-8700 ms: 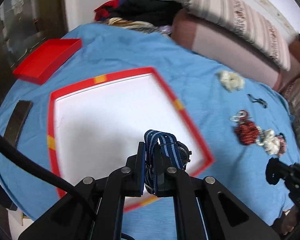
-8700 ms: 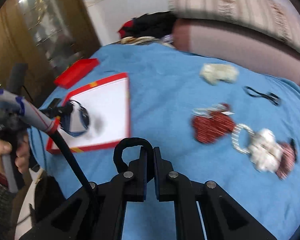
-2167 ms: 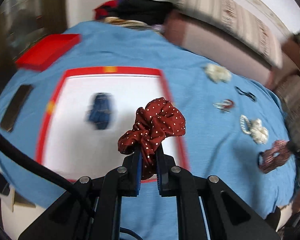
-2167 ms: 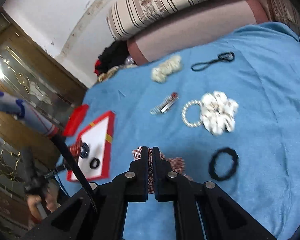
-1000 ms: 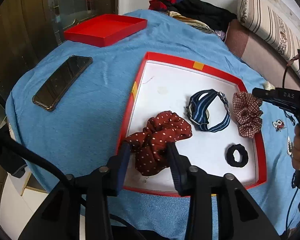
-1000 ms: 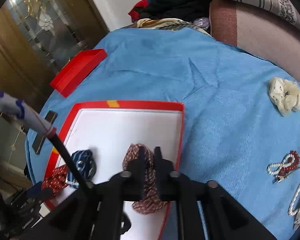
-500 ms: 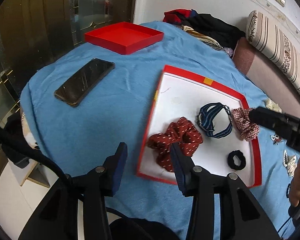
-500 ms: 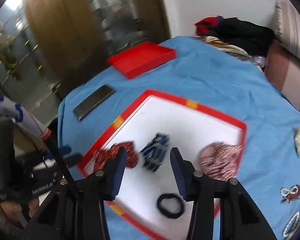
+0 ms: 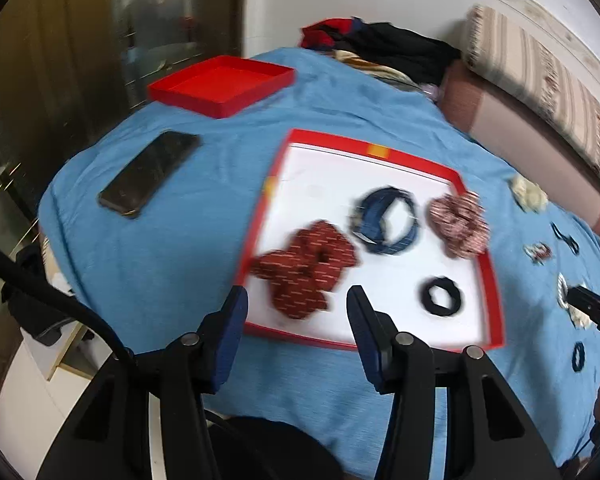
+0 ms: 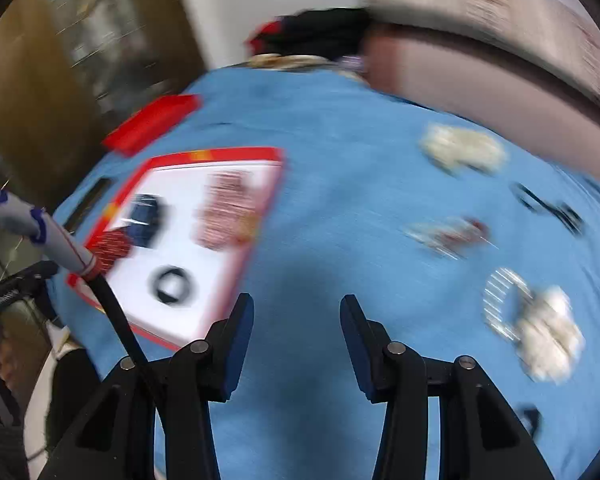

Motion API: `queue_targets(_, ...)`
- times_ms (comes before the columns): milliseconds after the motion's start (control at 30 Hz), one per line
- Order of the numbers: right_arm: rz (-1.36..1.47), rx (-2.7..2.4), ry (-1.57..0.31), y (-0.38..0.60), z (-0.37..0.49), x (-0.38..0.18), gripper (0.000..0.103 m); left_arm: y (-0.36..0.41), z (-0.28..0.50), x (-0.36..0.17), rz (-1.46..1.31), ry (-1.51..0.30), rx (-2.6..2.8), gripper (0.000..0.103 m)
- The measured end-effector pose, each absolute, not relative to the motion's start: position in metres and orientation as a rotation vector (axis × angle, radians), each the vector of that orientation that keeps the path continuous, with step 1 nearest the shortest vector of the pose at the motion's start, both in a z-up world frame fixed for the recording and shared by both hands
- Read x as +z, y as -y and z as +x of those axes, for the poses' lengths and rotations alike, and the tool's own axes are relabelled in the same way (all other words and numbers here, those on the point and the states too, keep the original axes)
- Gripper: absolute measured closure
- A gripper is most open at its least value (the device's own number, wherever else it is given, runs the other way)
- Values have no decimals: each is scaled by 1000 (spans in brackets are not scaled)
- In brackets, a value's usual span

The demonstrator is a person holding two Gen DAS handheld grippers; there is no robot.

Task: Organize jewelry
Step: 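Grasp the white polka-dot scrunchie with the right tool while the left grasps the pearl bracelet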

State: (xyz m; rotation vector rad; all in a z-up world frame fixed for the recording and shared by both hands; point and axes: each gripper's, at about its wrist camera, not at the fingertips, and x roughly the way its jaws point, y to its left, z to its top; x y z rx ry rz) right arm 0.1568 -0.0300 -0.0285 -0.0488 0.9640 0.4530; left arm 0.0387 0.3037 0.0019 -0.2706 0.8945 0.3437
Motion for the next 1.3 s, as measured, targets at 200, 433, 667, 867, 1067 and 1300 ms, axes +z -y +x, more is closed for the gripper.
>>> queue_targets(200,68,201,-982,158,145,-37,54,-239,63,9,-197,-917,207,52)
queue_targets(433,177,110,-976,215,150,-49,44,-142,104,0,-108,-971,15,51)
queue_targets(667,215,127,-983,214,183,-73,42,-75,151,-14,-78,-1014,-117,51)
queue_targets(867,228,131,-1016,218,202,-89,84,-22,199,-30,-49,-1047,-201,51)
queue_targets(1067,171,43,-970,245,189,-77,86,30,244,-57,-33,-1105,-290,51)
queue_targets(1300,213,8,-957,277,177,-75,85,81,279,-85,26,-1158,-358,56)
